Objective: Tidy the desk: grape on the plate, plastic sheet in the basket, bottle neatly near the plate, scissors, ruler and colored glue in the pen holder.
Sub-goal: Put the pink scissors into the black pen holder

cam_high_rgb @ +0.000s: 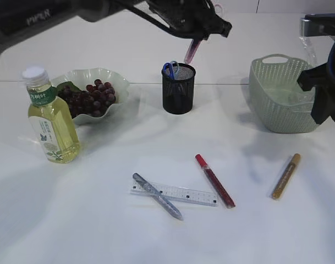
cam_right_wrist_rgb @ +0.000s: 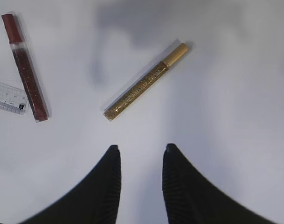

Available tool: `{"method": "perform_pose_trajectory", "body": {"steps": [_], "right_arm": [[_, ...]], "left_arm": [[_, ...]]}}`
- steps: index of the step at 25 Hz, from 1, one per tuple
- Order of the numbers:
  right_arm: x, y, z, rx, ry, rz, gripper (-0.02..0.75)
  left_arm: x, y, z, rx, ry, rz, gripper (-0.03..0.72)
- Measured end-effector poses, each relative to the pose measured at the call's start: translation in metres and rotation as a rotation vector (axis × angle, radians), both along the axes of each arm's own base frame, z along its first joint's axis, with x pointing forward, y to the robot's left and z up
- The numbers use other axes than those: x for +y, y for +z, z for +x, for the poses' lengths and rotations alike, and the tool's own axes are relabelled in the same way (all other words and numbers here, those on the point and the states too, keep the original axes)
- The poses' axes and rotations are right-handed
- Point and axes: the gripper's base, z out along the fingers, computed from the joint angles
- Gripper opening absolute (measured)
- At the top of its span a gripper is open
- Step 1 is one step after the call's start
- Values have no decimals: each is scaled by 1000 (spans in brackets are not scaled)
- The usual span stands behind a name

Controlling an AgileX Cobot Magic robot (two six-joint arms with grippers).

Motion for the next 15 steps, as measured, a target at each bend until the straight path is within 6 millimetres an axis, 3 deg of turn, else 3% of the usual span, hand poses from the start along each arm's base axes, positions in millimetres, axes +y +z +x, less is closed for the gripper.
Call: {"method": "perform_pose_trajectory", "body": {"steps": [4, 15], "right_arm": [[0, 0, 0, 0, 0, 0, 238], [0, 0, 0, 1, -1, 6, 237]], "left_arm": [[13, 25, -14, 64, 34, 31, 174], [40, 66, -44, 196, 88, 106, 175]]}}
